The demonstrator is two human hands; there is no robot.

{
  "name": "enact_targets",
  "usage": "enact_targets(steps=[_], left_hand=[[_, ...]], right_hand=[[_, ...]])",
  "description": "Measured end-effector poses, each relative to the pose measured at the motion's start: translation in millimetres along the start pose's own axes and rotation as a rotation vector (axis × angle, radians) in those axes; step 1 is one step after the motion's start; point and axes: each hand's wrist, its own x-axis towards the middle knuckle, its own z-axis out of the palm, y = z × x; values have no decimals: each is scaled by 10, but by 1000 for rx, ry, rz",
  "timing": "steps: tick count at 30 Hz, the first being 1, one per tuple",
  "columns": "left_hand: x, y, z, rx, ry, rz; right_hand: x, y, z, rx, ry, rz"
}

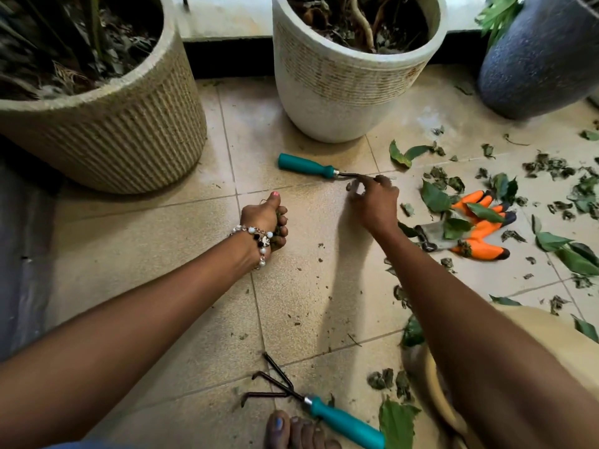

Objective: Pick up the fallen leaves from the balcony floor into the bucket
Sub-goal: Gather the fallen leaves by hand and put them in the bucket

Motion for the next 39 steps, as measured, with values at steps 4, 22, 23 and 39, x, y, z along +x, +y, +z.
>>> enact_targets(steps=[4, 22, 23, 39], left_hand=[[22, 18, -49, -12, -4, -2], [-222, -271, 355, 94, -189, -110], [-269, -296, 419, 84, -197, -119], [-453, -490, 777, 145, -172, -53]], right_hand=[[-78, -172, 125, -152, -140, -20], [-964, -284, -292, 608, 39, -4], [-1066, -317, -319, 589, 23, -38], [-1073, 762, -212, -93, -169, 182]])
